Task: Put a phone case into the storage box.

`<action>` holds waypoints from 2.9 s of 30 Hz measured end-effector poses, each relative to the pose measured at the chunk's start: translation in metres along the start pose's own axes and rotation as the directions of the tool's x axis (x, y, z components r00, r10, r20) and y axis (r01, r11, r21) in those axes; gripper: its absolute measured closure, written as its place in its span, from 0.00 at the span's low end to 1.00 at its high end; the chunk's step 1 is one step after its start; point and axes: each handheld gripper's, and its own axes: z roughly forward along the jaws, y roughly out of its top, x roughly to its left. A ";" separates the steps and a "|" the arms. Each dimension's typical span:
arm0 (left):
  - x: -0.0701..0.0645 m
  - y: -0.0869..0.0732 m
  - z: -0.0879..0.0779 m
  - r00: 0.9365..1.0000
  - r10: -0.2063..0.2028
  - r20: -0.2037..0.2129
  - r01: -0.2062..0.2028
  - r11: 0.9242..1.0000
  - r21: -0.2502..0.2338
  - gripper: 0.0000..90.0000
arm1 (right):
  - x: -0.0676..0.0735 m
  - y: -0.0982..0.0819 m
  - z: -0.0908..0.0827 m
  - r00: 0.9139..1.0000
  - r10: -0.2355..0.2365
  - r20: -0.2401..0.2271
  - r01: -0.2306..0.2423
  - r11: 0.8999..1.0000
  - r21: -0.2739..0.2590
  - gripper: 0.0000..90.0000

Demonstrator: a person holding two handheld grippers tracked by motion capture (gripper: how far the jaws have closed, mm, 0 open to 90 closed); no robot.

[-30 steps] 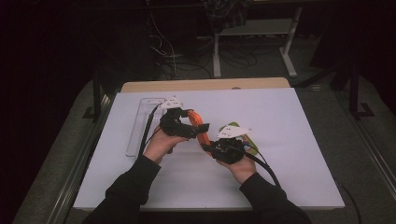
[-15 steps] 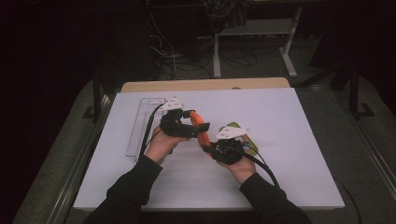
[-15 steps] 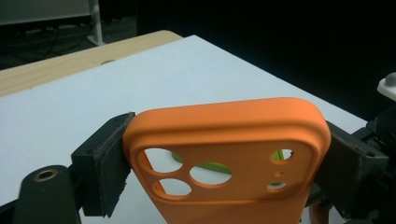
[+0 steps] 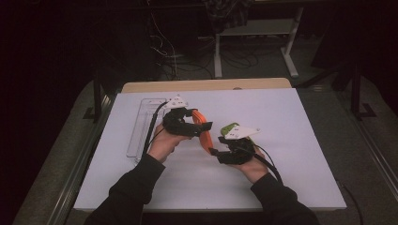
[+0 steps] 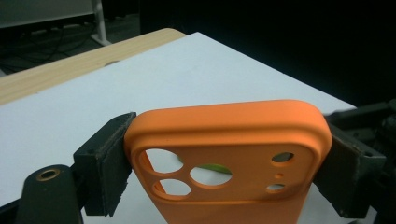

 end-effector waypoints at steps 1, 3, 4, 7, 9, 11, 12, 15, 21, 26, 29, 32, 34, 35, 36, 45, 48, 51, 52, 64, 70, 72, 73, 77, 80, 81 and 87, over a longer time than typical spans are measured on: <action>0.002 0.002 -0.002 1.000 0.005 -0.005 -0.005 1.000 0.000 0.17 | -0.001 -0.001 -0.003 1.000 0.004 0.007 -0.004 1.000 0.015 0.37; 0.005 0.005 -0.004 1.000 0.005 -0.015 -0.005 1.000 -0.001 0.17 | -0.006 -0.005 -0.009 1.000 -0.004 0.027 0.003 0.999 0.036 0.29; 0.006 0.007 -0.006 1.000 0.010 -0.018 -0.009 1.000 0.002 0.17 | -0.009 -0.007 -0.012 0.999 -0.014 0.035 0.012 0.999 0.043 0.26; 0.011 0.017 -0.011 0.999 0.027 -0.038 -0.027 1.000 0.010 0.17 | -0.015 -0.013 -0.020 0.999 0.003 0.049 -0.006 0.998 0.064 0.16; 0.014 0.023 -0.015 0.999 0.026 -0.047 -0.026 1.000 0.006 0.17 | -0.019 -0.016 -0.025 0.998 0.004 0.061 -0.009 0.998 0.070 0.13; 0.018 0.030 -0.019 0.997 0.042 -0.062 -0.041 0.999 0.024 0.17 | -0.024 -0.019 -0.031 0.997 0.007 0.072 -0.012 0.998 0.069 0.08; 0.019 0.032 -0.021 0.997 0.047 -0.066 -0.045 0.998 0.032 0.17 | -0.027 -0.021 -0.034 0.998 0.011 0.068 -0.016 0.997 0.072 0.05; 0.024 0.038 -0.025 0.996 0.040 -0.083 -0.038 0.999 0.034 0.17 | -0.031 -0.025 -0.039 0.997 0.014 0.073 -0.020 0.996 0.086 0.02; 0.037 0.050 -0.036 0.995 0.025 -0.102 -0.022 0.999 0.030 0.17 | -0.038 -0.032 -0.047 0.997 0.018 0.072 -0.025 0.994 0.102 0.00; 0.048 0.061 -0.046 0.992 0.020 -0.128 -0.017 1.000 0.023 0.17 | -0.042 -0.038 -0.056 0.996 0.026 0.080 -0.034 0.994 0.103 0.00; 0.057 0.067 -0.053 0.986 0.036 -0.166 -0.031 0.999 0.029 0.17 | -0.043 -0.043 -0.062 0.995 0.033 0.091 -0.042 0.994 0.099 0.00; 0.068 0.073 -0.062 0.979 0.035 -0.203 -0.031 0.999 0.023 0.17 | -0.044 -0.047 -0.068 0.994 0.035 0.100 -0.045 0.994 0.102 0.00; 0.076 0.077 -0.066 0.974 0.031 -0.225 -0.027 0.999 0.023 0.17 | -0.044 -0.050 -0.072 0.993 0.045 0.106 -0.055 0.994 0.099 0.00; 0.081 0.079 -0.069 0.969 0.034 -0.245 -0.028 0.999 0.027 0.17 | -0.045 -0.051 -0.073 0.993 0.049 0.107 -0.060 0.993 0.100 0.00; 0.086 0.081 -0.070 0.965 0.039 -0.259 -0.033 0.999 0.030 0.17 | -0.045 -0.053 -0.075 0.993 0.047 0.110 -0.057 0.994 0.092 0.00; 0.120 0.091 -0.077 0.923 0.061 -0.379 -0.044 0.998 0.052 0.17 | -0.044 -0.060 -0.085 0.991 0.056 0.122 -0.067 0.994 0.083 0.00; 0.130 0.088 -0.075 0.904 0.068 -0.422 -0.045 0.997 0.064 0.17 | -0.043 -0.061 -0.086 0.991 0.057 0.123 -0.066 0.995 0.076 0.00; 0.140 0.082 -0.073 0.881 0.065 -0.469 -0.026 0.996 0.088 0.17 | -0.043 -0.061 -0.086 0.991 0.053 0.123 -0.063 0.995 0.080 0.00; 0.143 0.080 -0.073 0.876 0.067 -0.478 -0.023 0.995 0.097 0.17 | -0.043 -0.061 -0.086 0.991 0.056 0.124 -0.066 0.995 0.079 0.00; 0.172 0.046 -0.056 0.843 0.015 -0.538 0.067 0.989 0.132 0.16 | -0.044 -0.061 -0.087 0.992 0.048 0.121 -0.057 0.996 0.074 0.00; 0.178 0.034 -0.045 0.833 0.024 -0.552 0.085 0.982 0.171 0.16 | -0.044 -0.060 -0.086 0.992 0.047 0.118 -0.056 0.996 0.075 0.00; 0.180 0.031 -0.042 0.825 0.017 -0.565 0.092 0.982 0.164 0.16 | -0.044 -0.060 -0.085 0.992 0.047 0.116 -0.056 0.996 0.075 0.00; 0.181 0.029 -0.041 0.825 0.015 -0.566 0.099 0.981 0.169 0.16 | -0.044 -0.060 -0.085 0.993 0.039 0.115 -0.048 0.996 0.077 0.00; 0.185 0.023 -0.036 0.820 0.006 -0.572 0.110 0.980 0.168 0.16 | -0.044 -0.060 -0.085 0.993 0.028 0.117 -0.038 0.996 0.082 0.00; 0.186 0.021 -0.034 0.816 -0.007 -0.577 0.119 0.980 0.157 0.15 | -0.044 -0.060 -0.085 0.993 0.037 0.113 -0.046 0.996 0.078 0.00; 0.186 0.020 -0.033 0.814 -0.012 -0.580 0.120 0.982 0.148 0.15 | -0.044 -0.060 -0.085 0.993 0.036 0.112 -0.045 0.996 0.079 0.00; 0.185 0.017 -0.030 0.807 -0.015 -0.591 0.112 0.985 0.129 0.13 | -0.044 -0.060 -0.084 0.993 0.036 0.114 -0.046 0.996 0.080 0.00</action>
